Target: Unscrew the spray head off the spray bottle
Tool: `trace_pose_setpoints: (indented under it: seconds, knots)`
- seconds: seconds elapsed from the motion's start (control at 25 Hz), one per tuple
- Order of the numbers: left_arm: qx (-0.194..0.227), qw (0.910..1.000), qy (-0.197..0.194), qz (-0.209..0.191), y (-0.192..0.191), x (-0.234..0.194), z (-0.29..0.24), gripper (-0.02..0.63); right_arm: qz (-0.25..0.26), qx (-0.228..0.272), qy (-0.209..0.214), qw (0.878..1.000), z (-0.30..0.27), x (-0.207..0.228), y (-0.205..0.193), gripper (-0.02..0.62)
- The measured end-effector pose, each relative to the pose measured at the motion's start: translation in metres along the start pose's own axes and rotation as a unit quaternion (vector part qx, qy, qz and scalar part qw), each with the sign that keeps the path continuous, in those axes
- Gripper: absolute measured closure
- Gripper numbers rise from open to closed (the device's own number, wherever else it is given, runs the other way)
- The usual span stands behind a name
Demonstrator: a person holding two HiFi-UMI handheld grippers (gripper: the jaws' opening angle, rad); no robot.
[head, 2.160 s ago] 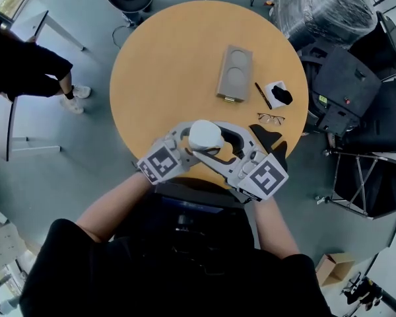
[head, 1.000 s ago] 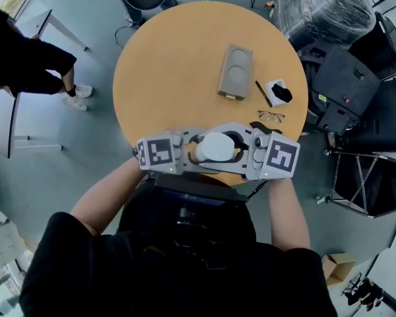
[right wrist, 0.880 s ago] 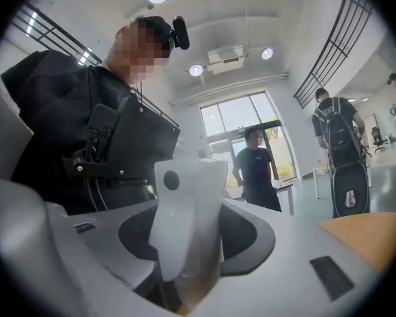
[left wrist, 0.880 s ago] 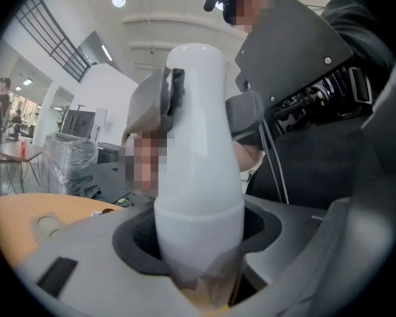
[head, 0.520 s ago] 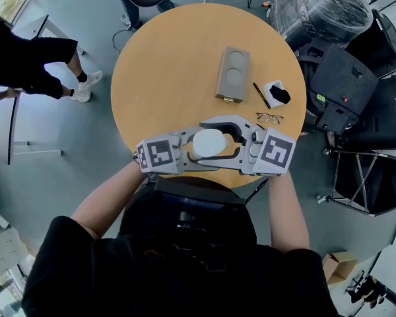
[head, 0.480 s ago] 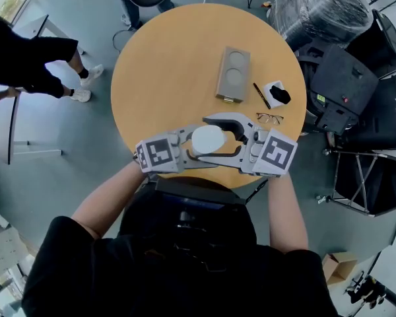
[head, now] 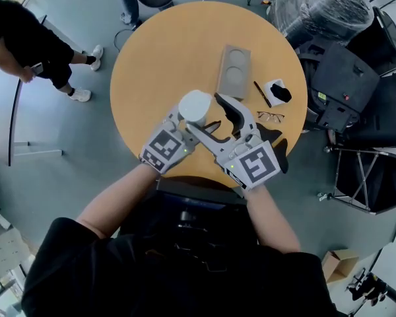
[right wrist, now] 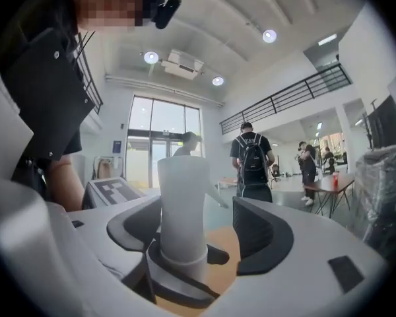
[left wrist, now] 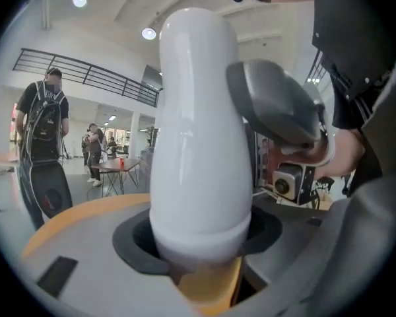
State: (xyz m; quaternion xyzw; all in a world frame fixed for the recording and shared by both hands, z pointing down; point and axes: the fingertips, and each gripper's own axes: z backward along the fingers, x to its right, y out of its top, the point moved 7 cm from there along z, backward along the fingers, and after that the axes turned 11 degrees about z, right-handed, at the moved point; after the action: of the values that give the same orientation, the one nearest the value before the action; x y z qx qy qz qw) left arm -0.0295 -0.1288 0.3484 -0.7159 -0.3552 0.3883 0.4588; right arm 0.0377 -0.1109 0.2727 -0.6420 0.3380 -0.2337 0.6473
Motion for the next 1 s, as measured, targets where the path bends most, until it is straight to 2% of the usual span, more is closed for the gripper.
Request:
trace_pose_setpoints:
  seconds: [0.08,0.32,0.48,0.56,0.64,0.76,0.84,0.92,1.0]
  knots:
    - [-0.013,0.9996,0.007,-0.023,-0.002,0.002,-0.004,0.311,0.017,-0.013,0.004,1.000,-0.004,-0.003,0.002,0.245]
    - [-0.040,0.9976,0.039,-0.040,-0.006,0.006,-0.004,0.311,0.054,-0.045,0.005,0.998,-0.002,-0.006,0.002,0.244]
    - [-0.048,0.9963,0.056,-0.044,-0.007,0.008,0.002,0.311,0.050,-0.048,-0.008,0.998,-0.002,-0.013,0.005,0.244]
    - [-0.047,0.9971,0.045,-0.040,-0.008,0.011,0.002,0.311,0.032,-0.035,0.001,0.999,-0.001,-0.014,0.005,0.247]
    - [-0.044,0.9983,0.009,-0.037,-0.009,0.016,0.004,0.313,0.007,-0.020,0.027,0.999,0.002,-0.013,0.006,0.255]
    - [-0.044,0.9952,-0.075,-0.045,-0.010,0.026,0.007,0.314,0.000,0.006,0.094,0.996,0.010,-0.011,0.007,0.259]
    - [-0.046,0.9868,-0.147,-0.051,-0.013,0.036,0.009,0.314,-0.004,0.017,0.150,0.989,0.017,-0.013,0.007,0.259]
    - [-0.052,0.9736,-0.216,-0.055,-0.015,0.048,0.012,0.313,-0.008,0.028,0.202,0.979,0.025,-0.016,0.007,0.258]
    - [-0.058,0.9638,-0.254,-0.056,-0.016,0.056,0.014,0.313,-0.010,0.037,0.233,0.972,0.029,-0.019,0.007,0.256]
